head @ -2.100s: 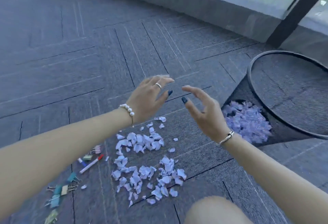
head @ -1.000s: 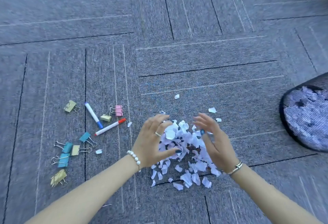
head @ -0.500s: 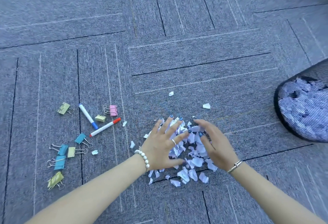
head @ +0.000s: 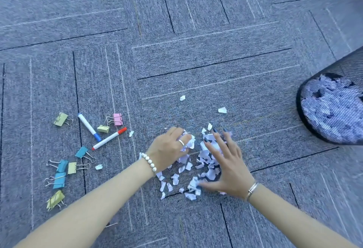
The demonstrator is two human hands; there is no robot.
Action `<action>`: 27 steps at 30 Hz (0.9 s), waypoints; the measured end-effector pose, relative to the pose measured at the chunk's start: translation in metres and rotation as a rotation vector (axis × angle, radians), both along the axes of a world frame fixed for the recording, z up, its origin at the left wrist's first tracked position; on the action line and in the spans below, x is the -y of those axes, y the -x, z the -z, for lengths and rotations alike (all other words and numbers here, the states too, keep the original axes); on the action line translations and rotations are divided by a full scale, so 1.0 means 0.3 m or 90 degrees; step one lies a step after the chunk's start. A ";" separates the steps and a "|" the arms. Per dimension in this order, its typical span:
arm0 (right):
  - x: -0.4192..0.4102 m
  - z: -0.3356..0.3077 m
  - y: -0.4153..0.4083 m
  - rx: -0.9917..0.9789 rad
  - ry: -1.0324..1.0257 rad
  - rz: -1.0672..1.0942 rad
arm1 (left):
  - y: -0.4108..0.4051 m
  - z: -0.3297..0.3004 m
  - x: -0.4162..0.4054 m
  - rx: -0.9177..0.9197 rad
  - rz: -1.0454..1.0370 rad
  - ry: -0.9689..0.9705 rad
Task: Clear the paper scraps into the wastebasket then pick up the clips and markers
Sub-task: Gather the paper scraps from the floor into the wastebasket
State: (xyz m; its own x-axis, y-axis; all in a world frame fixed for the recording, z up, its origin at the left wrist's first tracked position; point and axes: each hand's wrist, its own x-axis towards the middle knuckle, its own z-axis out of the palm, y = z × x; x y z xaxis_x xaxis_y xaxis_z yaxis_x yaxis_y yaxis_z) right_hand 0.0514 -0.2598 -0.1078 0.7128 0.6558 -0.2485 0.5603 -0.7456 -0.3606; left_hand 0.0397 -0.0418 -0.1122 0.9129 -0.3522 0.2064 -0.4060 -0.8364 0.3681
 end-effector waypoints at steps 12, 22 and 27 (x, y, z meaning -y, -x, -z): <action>-0.102 0.041 -0.129 0.091 -0.187 0.079 | 0.002 -0.039 -0.023 -0.033 -0.113 0.076; -0.067 -0.232 -0.252 -0.007 -0.299 0.265 | -0.184 -0.243 -0.012 -0.004 -0.049 0.129; -0.006 -0.570 -0.337 0.047 -0.436 0.317 | -0.358 -0.506 0.050 0.001 0.022 0.197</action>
State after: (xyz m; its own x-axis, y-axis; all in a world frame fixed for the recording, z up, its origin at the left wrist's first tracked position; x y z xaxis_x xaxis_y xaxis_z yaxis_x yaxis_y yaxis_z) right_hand 0.1524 -0.2579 0.0632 0.9571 0.2495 0.1475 0.2643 -0.5422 -0.7976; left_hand 0.1469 -0.0568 0.0396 0.9008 -0.3036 0.3104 -0.4335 -0.6700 0.6026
